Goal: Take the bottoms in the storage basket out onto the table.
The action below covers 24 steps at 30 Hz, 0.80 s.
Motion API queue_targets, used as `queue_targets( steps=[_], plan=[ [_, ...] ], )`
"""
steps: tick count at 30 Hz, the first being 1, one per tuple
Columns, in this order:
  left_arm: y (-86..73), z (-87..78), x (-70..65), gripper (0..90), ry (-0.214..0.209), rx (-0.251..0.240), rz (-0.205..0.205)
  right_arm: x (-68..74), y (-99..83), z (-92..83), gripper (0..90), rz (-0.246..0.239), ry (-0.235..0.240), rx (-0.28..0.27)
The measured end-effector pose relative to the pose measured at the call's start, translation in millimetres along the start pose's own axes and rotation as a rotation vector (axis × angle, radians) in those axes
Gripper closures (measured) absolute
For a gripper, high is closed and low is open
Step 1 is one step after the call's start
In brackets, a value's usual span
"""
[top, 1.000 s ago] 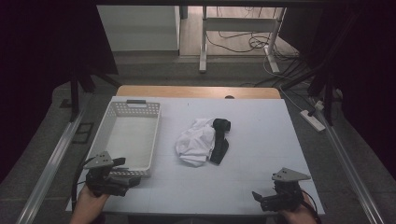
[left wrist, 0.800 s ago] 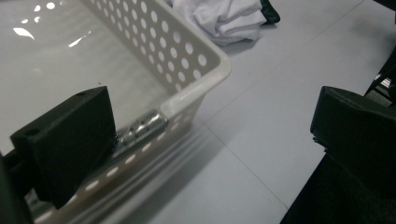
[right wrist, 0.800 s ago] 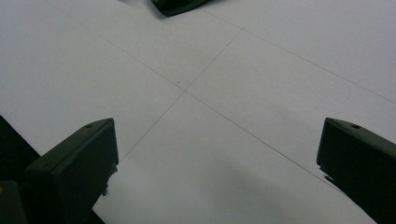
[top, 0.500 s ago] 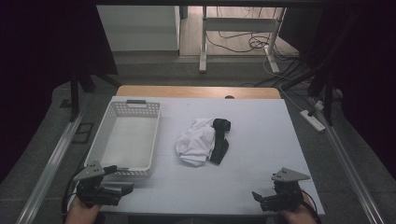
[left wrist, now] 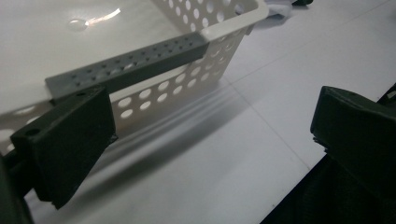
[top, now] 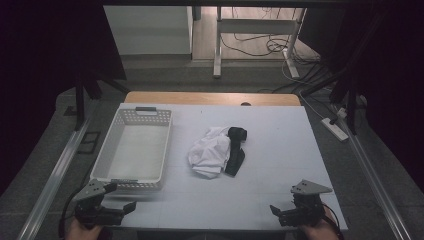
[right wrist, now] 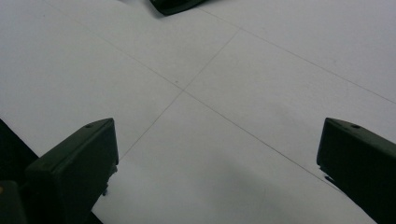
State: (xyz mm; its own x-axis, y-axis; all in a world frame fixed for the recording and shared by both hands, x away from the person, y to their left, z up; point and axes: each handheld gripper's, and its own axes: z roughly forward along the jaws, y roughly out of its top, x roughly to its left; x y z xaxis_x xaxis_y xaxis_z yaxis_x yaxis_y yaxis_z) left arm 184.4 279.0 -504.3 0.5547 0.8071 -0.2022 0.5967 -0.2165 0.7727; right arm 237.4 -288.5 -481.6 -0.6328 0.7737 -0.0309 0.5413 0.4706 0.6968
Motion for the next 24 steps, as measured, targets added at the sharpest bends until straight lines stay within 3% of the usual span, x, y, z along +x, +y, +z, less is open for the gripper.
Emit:
queue_targets(
  steps=[5,16,24],
  plan=[
    [-2.0,-2.9,0.4,0.0,0.005,-0.01,-0.01,-0.2,0.0,-0.2,0.0,0.002,-0.001,-0.003],
    [-5.8,-6.0,-4.8,0.0,0.042,0.053,0.018,0.0,0.0,-0.5,0.0,0.005,-0.007,-0.003],
    [-6.2,-6.2,-3.8,0.0,0.034,0.061,0.01,0.7,0.0,0.2,0.0,-0.004,-0.013,0.001]
  ],
)
